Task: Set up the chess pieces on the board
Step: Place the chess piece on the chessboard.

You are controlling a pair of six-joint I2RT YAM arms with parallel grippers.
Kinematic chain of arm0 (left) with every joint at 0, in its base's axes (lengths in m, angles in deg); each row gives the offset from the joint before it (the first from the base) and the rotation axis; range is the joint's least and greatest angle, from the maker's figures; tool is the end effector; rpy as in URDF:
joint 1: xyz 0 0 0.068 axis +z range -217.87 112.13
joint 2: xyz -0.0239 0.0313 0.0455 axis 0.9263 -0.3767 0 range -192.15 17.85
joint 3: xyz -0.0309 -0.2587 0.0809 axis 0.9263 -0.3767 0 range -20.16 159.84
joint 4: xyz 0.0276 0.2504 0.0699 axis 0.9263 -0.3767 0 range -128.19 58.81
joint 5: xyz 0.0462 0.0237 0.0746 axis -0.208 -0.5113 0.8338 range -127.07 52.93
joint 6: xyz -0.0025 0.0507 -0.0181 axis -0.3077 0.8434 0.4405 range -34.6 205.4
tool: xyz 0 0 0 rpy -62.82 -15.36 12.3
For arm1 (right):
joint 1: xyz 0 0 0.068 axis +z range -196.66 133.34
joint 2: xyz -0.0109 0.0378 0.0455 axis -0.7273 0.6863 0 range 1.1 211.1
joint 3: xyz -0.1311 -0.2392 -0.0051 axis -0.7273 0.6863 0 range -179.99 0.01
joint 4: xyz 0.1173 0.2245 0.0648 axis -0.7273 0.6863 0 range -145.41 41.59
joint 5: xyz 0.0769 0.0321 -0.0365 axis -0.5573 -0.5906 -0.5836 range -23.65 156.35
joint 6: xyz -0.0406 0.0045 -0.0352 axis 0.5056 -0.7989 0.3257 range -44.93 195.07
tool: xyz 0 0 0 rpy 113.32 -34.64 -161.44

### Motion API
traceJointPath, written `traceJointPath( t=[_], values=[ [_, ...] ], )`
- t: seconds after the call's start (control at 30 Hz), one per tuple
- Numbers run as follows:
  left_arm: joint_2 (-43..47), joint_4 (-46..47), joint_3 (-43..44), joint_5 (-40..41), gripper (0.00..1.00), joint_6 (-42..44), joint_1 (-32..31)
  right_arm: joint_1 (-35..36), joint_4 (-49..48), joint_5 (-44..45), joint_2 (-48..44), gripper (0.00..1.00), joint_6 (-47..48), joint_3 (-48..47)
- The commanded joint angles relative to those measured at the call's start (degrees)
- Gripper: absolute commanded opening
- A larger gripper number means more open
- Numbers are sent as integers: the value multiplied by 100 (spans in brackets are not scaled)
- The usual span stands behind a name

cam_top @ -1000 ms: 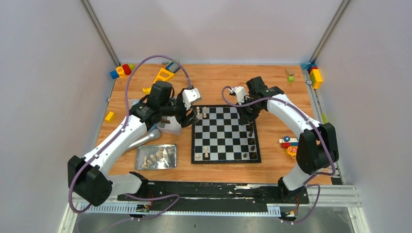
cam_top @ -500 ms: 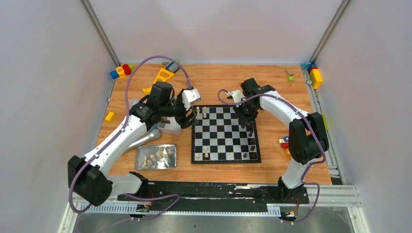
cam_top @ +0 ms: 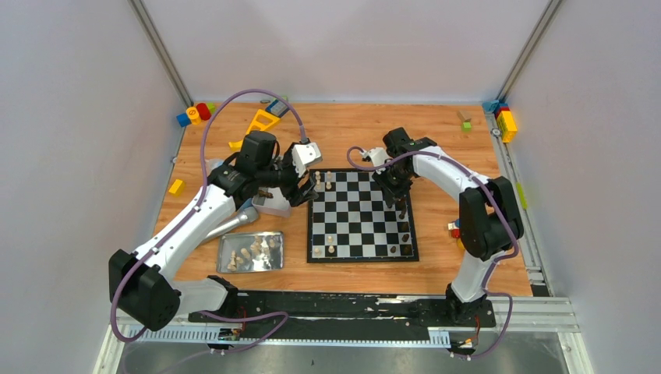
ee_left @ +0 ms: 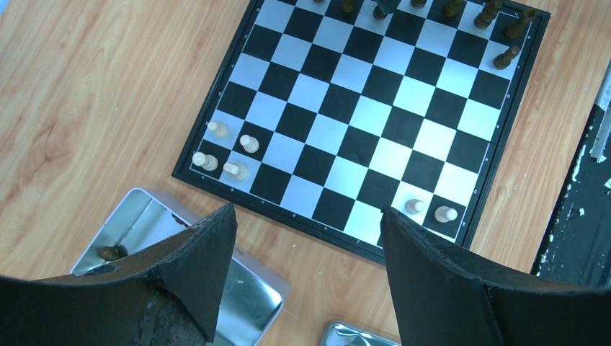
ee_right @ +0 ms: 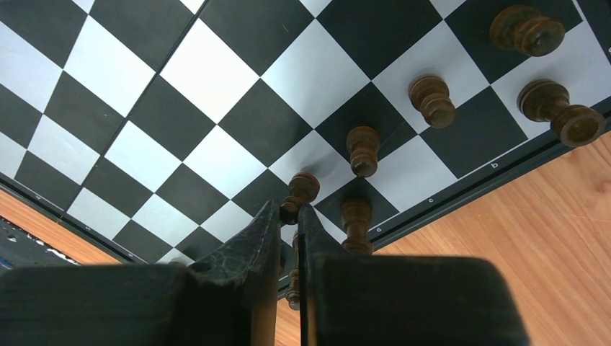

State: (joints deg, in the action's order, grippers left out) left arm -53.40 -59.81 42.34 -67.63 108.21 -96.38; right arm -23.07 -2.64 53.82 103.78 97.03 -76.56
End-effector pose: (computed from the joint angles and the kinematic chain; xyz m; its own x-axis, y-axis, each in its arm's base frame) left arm 0.2282 -0.1446 0.3221 -0.1946 0.4854 -0.8523 0.9129 0.4074 0.0236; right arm 0.3134 0.1453 0.2104 -0.6735 -0.6925 -0.2585 -0.7342 0.6673 0.1254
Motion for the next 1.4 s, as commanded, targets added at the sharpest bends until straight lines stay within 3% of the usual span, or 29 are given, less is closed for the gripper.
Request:
traceJointPath(
  t=[0.0, 0.6, 0.97, 1.13, 1.37],
  values=[
    [103, 34, -53, -122, 80, -76, 21, 40, -171, 128, 57, 0, 43, -162],
    [145, -2, -63, -132, 80, -25, 26, 47, -271, 120, 191, 4, 37, -144],
    [181, -31, -51, -12, 81, 27, 26, 40, -132, 145, -88, 38, -25, -411],
    [209, -64, -92, 293, 82, 77, 82, 39, 50, 100, -294, 46, -54, -684],
    [-392, -351, 59, 1700, 82, 124, 598, 47, 141, -202, -799, 47, -111, -994]
  ],
)
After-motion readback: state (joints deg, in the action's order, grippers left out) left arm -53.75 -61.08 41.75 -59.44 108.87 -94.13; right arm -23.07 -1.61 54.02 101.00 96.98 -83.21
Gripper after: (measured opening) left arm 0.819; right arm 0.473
